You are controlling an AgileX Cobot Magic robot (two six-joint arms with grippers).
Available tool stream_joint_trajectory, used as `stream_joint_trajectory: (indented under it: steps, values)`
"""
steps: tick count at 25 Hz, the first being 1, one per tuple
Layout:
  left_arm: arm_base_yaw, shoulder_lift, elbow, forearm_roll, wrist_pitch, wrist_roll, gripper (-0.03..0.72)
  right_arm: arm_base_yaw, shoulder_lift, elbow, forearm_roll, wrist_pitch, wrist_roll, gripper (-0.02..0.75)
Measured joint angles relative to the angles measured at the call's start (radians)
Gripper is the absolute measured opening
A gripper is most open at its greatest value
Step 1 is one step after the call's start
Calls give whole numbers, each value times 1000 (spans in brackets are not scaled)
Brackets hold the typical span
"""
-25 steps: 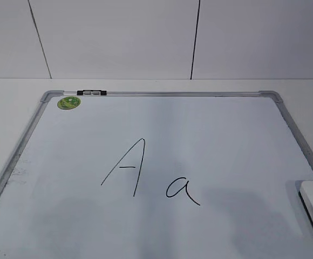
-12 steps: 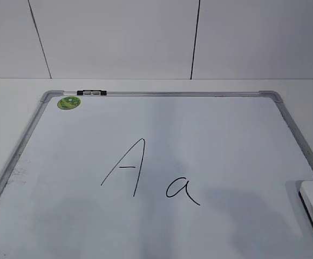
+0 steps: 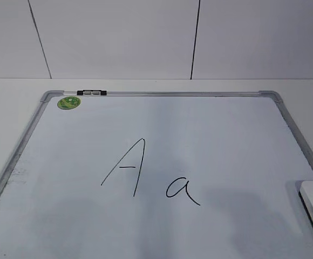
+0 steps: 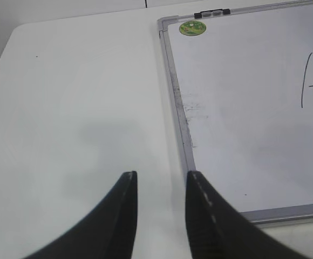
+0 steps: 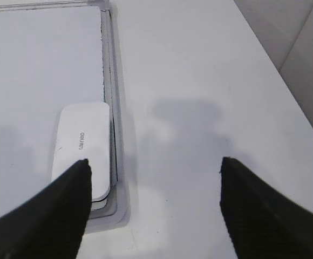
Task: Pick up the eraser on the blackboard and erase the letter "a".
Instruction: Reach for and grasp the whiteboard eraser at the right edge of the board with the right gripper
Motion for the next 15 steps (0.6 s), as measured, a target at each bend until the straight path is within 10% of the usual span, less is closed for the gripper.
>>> stream_joint_trajectory:
  steps: [15]
  values:
    - [0,0,0,0,0,0,235,22,0,0,-7,0,0,592]
